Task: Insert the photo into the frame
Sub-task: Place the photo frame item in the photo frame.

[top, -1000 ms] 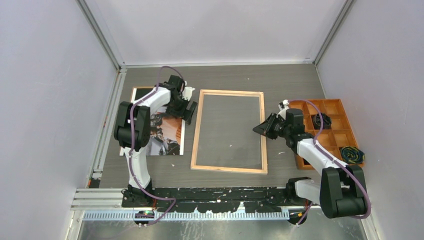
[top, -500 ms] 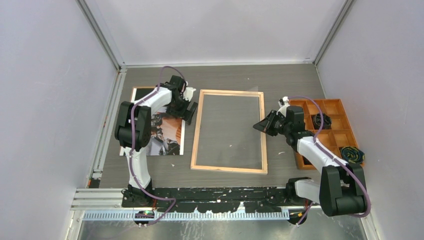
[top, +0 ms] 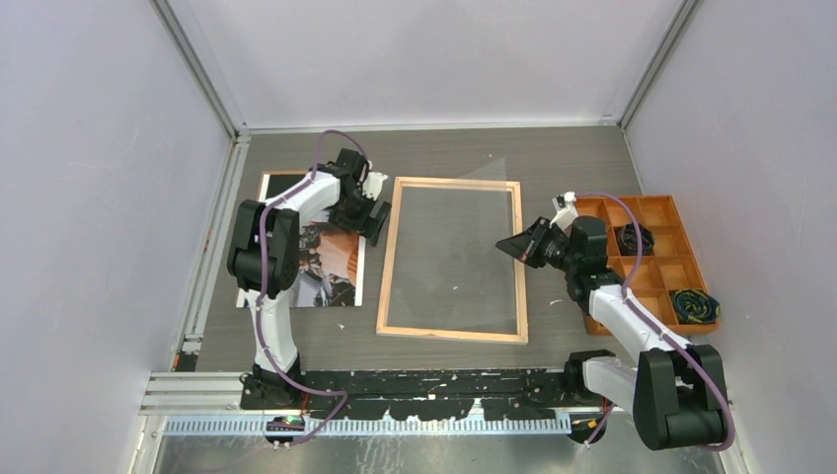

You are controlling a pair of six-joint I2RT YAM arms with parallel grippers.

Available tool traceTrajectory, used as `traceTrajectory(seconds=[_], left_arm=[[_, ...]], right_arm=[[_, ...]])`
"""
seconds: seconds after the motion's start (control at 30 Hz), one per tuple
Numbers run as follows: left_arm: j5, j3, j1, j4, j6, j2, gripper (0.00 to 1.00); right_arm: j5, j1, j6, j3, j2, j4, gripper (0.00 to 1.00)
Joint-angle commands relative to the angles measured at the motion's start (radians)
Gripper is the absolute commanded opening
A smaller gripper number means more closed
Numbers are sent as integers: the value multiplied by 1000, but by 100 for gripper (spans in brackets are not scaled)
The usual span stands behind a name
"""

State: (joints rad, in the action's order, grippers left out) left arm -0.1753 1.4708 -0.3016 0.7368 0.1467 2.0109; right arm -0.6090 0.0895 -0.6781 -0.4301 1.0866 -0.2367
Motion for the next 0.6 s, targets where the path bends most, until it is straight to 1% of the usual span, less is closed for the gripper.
traceTrajectory(seconds=[0.0, 0.2, 0.57], left_arm=[[-36, -4, -11, -11, 14, 60, 86], [-36, -2, -14, -10, 13, 62, 86], [-26, 1, -31, -13, 11, 80, 86]], right_arm=[[-46, 3, -40, 18, -54, -132, 2], [-40, 2, -65, 41, -58, -184, 1], [-48, 4, -132, 86, 9, -333, 1]])
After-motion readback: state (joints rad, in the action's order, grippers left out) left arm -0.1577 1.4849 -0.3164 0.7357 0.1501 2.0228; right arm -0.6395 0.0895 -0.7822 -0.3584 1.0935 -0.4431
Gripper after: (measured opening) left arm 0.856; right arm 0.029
